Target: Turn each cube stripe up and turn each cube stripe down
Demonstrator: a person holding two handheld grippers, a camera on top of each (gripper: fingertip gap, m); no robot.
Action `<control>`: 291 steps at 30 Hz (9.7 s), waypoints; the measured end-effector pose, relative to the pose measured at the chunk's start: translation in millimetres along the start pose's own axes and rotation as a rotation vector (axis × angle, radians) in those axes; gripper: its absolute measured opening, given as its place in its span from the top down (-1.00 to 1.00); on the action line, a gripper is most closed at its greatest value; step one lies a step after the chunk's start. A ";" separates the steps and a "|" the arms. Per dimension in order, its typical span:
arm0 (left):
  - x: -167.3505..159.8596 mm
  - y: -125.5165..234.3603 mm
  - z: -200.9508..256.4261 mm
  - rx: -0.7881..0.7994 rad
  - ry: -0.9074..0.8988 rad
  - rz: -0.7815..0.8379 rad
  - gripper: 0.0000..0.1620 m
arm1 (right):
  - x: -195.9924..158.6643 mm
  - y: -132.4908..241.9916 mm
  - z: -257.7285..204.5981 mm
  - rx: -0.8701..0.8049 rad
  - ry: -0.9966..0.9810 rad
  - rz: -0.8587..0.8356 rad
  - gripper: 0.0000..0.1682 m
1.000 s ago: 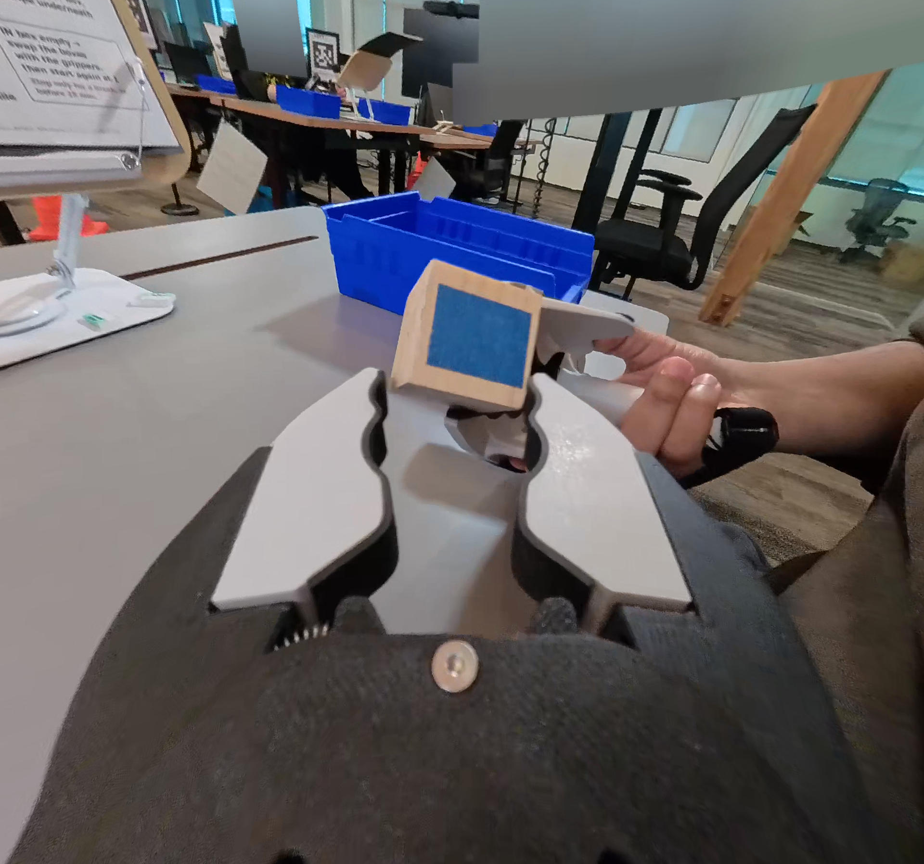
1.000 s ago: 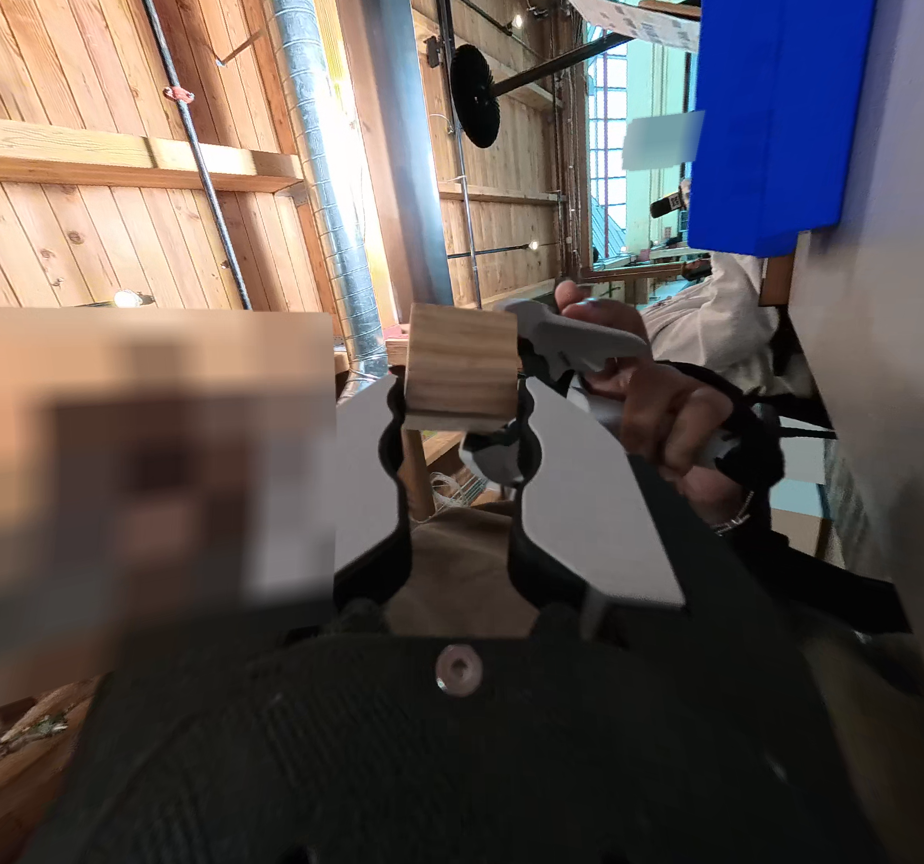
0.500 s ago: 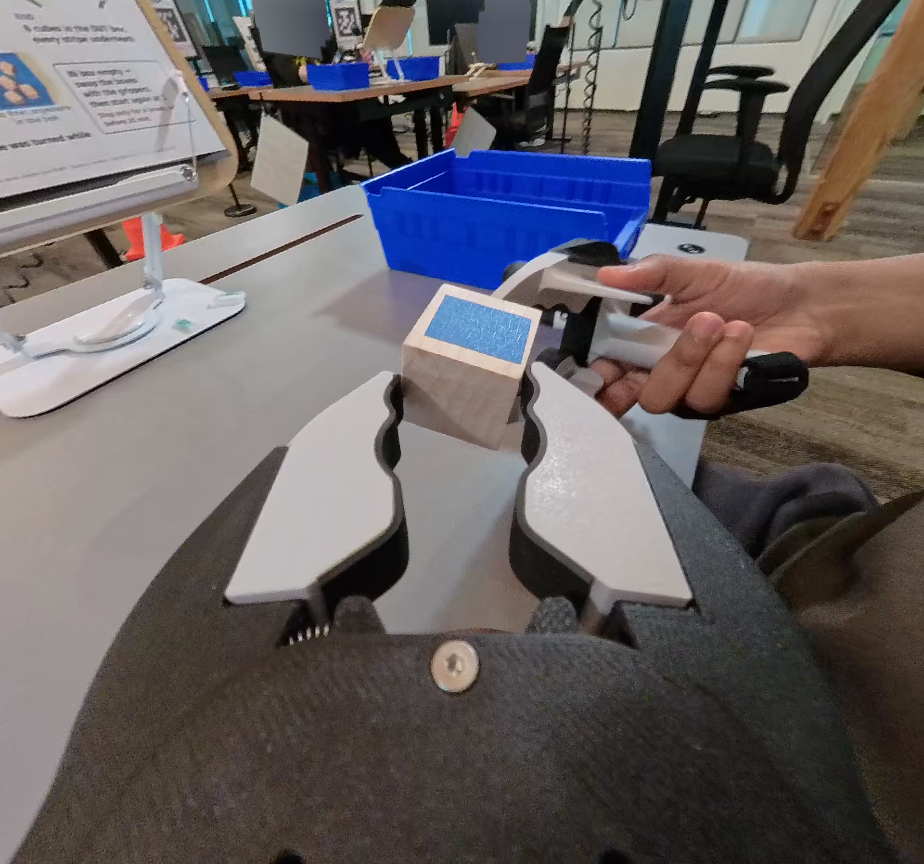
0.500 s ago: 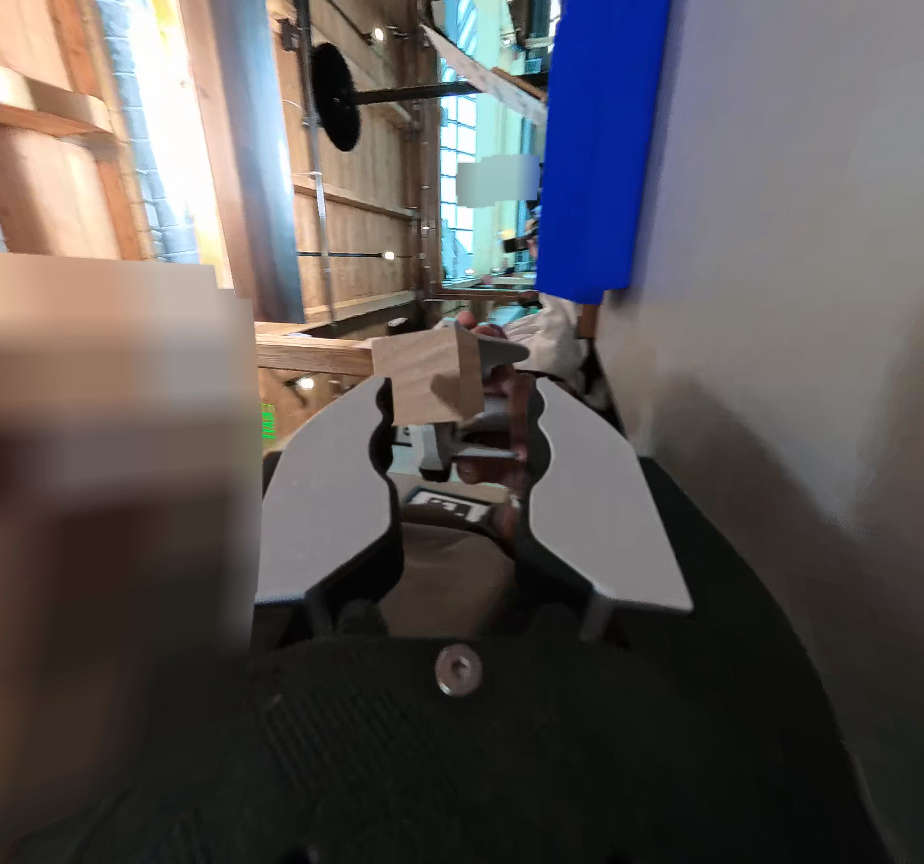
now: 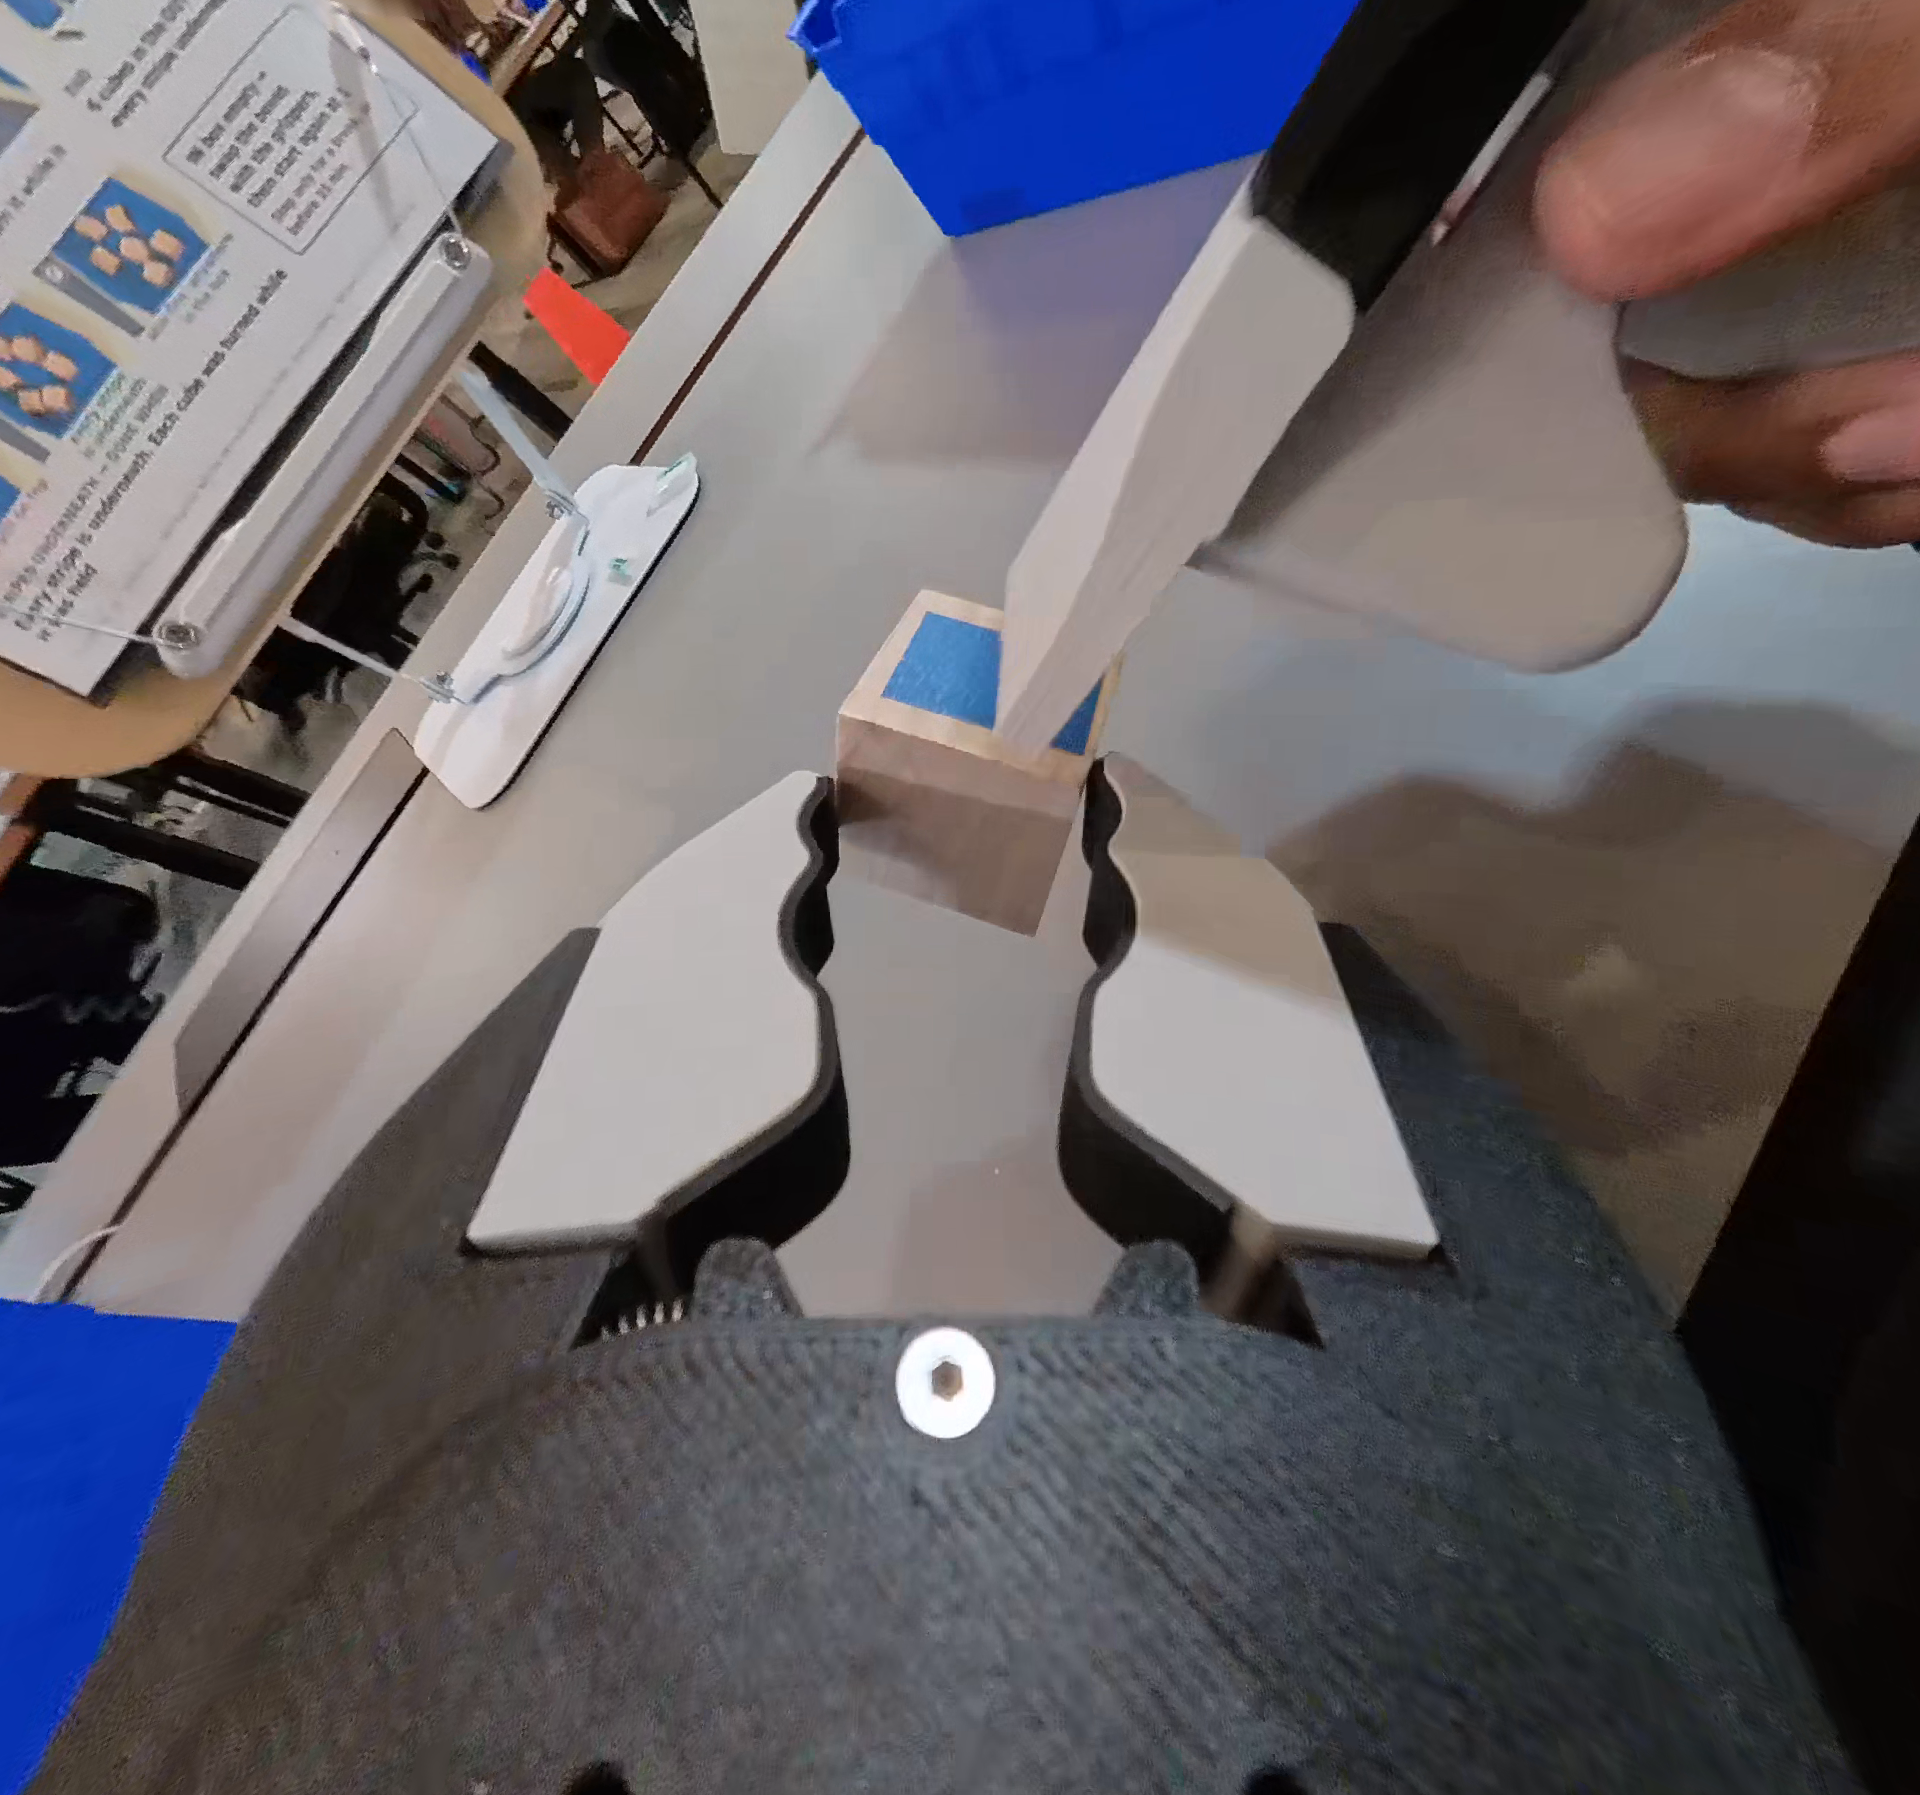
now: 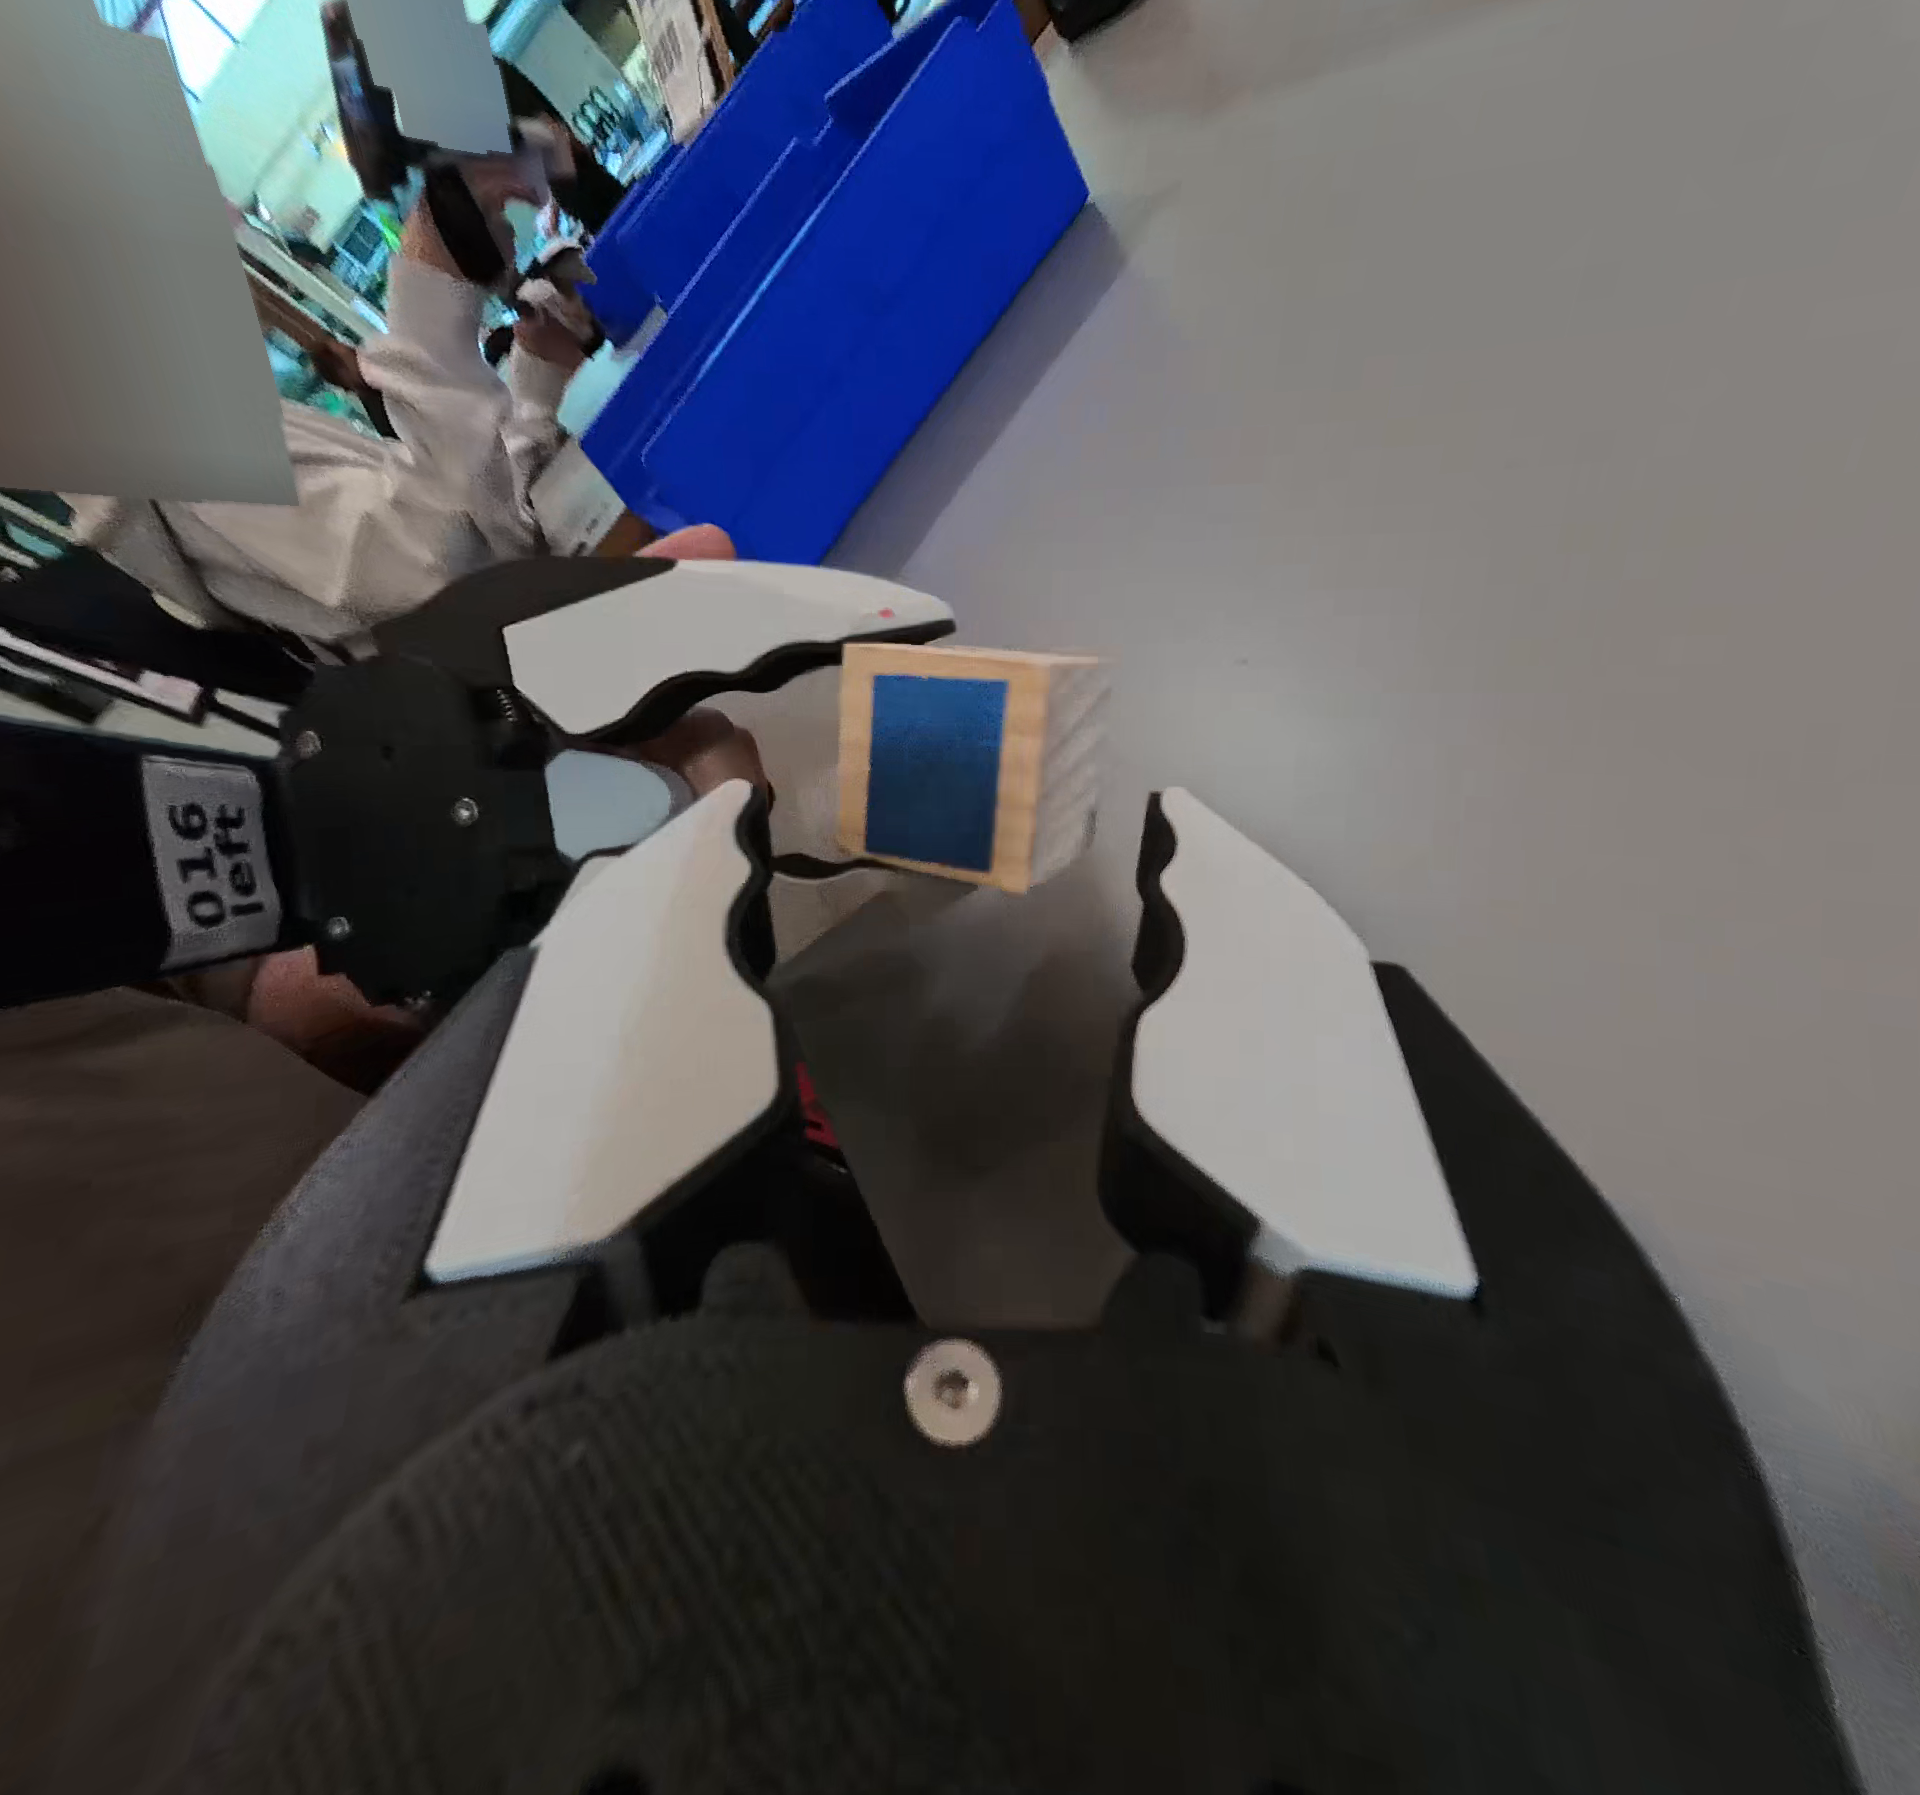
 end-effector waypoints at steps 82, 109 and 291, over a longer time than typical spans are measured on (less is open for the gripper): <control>-193.2 167.8 -294.2 0.403 0.897 -0.116 0.34 | 54.9 17.2 21.8 -0.123 0.267 0.098 0.56; 27.4 128.4 -270.0 -0.551 1.062 1.033 0.46 | 48.7 18.4 2.1 0.068 -0.086 0.220 0.38; 72.2 -5.9 -56.0 -0.903 1.157 0.868 0.44 | 69.0 21.5 -3.3 0.319 -0.286 0.341 0.50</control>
Point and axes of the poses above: each gripper's, where its closed fingertips meet, y back along the fingers, x out of its top, z = x × y across the jaws, the point moved 1 cm from there along y, back along the fingers, and after that the axes turned 14 degrees about -x, right-handed, at the moved point
